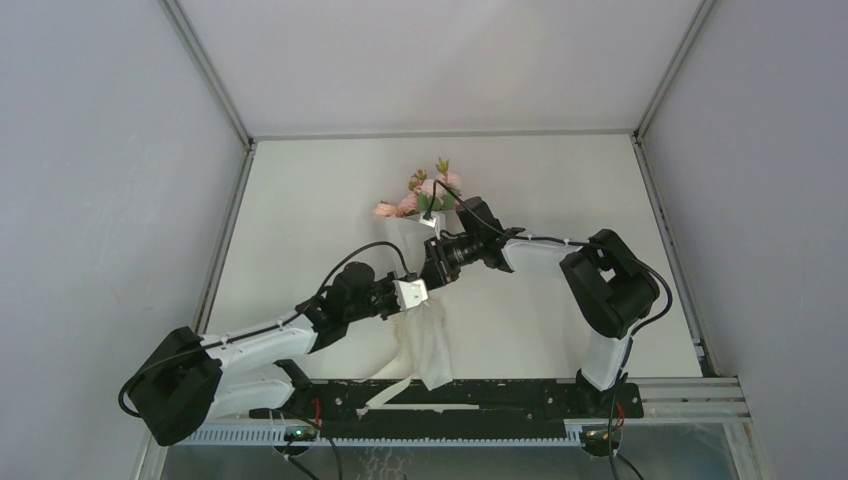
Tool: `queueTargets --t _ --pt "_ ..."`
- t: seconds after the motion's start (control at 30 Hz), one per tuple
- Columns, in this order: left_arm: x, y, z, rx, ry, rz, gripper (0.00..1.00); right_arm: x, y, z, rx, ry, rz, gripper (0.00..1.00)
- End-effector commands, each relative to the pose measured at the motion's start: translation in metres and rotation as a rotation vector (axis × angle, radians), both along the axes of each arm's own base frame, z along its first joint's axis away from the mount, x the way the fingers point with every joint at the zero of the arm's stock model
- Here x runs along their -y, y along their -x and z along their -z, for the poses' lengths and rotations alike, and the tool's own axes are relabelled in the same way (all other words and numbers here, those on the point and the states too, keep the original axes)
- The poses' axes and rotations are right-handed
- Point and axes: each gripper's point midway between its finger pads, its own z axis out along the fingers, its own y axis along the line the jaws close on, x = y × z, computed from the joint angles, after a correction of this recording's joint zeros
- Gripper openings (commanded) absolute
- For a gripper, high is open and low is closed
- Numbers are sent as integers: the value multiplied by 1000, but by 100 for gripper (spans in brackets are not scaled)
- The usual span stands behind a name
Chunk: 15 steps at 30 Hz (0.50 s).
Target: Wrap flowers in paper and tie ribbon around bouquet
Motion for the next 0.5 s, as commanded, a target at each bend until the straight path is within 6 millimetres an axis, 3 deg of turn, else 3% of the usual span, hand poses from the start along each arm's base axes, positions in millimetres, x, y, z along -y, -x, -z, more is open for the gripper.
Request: queueTargets --t 0.0,0.47 --pt "9 -4 -23 67 70 17 7 -4 -4 5 72 22 10 33" --pt "9 -7 -25 74 72 7 7 7 8 10 95 73 -31 39"
